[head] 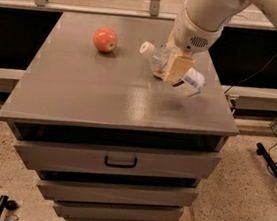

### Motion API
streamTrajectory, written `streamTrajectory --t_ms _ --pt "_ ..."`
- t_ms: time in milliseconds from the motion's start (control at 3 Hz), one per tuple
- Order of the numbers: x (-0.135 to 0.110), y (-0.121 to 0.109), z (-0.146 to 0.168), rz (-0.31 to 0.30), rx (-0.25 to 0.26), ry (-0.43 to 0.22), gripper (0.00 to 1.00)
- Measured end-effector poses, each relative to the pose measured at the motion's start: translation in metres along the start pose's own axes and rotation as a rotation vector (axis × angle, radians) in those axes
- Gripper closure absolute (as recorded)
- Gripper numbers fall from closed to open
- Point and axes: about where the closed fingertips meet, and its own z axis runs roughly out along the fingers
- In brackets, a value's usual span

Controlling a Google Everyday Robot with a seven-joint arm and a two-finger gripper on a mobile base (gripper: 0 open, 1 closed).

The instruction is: Knock blue plastic bottle over

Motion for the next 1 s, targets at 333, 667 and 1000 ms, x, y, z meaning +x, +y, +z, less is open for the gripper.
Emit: streamTrajectory --t_ms 333,667,1000 --pt "0.002 0.009 0.008 -0.058 -0.004 0.155 1.0" --pt "0.001 0.022 0.011 -0.096 -0.025 0.283 1.0" --pt "0.003 0.035 0.019 -0.097 -0.066 0.363 1.0"
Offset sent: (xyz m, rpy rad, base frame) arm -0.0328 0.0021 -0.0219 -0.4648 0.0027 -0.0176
